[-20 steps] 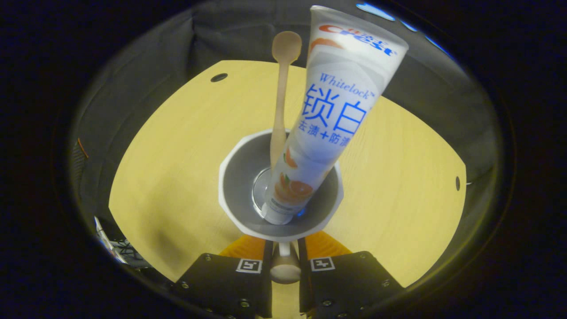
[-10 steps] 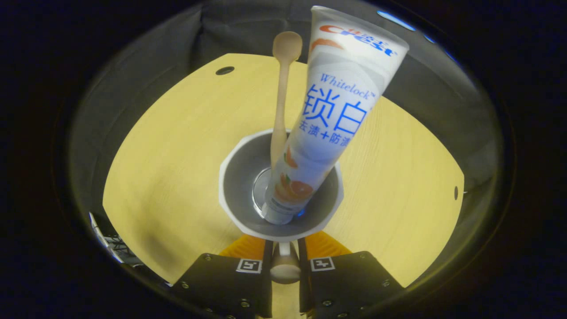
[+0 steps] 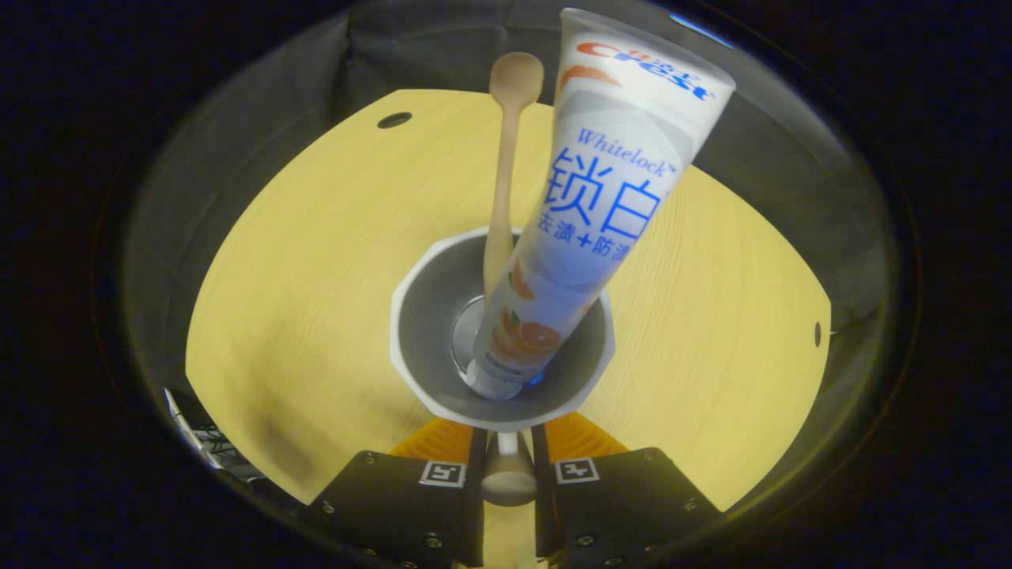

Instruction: Put the toothbrush and toothpaste on the desktop into the cup, then pick up the cup and place it on the coaster on the desktop.

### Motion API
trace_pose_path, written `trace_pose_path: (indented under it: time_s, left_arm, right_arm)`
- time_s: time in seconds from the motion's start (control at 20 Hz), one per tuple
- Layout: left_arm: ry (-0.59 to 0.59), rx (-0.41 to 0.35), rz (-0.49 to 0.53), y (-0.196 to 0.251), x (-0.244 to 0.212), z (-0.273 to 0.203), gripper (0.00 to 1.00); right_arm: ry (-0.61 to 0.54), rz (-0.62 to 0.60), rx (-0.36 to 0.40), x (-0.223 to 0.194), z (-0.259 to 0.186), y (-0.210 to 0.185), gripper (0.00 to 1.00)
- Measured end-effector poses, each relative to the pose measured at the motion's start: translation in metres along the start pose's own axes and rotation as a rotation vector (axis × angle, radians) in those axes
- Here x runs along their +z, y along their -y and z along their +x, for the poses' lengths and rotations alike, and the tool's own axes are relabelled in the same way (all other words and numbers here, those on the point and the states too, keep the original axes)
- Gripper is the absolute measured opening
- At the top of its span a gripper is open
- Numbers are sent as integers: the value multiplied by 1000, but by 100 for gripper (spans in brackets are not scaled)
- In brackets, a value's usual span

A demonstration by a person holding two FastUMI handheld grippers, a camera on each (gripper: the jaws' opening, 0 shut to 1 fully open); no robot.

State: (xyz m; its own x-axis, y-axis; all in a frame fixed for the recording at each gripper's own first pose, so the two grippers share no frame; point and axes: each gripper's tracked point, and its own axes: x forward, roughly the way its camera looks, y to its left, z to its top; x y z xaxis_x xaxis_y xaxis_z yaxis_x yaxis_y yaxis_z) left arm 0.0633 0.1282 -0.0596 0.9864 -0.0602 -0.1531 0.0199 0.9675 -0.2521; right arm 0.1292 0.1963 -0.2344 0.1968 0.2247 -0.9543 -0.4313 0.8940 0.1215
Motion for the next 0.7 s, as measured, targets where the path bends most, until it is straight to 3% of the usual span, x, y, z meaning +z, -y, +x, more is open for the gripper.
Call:
trace_pose_path:
  time_s: [0.2,0.4,0.6,0.65,0.7]
  left_arm:
    - [2,-2,2,0,2,-1,95]
    - [-3,-4,-4,2,2,1,95]
    - [-2,-16,10,10,6,5,95]
    - [0,-22,13,14,7,7,95]
    - [2,-27,18,19,9,8,95]
  right_arm:
    - [26,-26,3,1,-5,2,28]
    - [82,-24,33,6,-16,1,41]
    - [113,42,65,-7,-32,9,41]
    - [123,52,54,-14,-38,13,54]
    - [138,64,59,-17,-47,16,60]
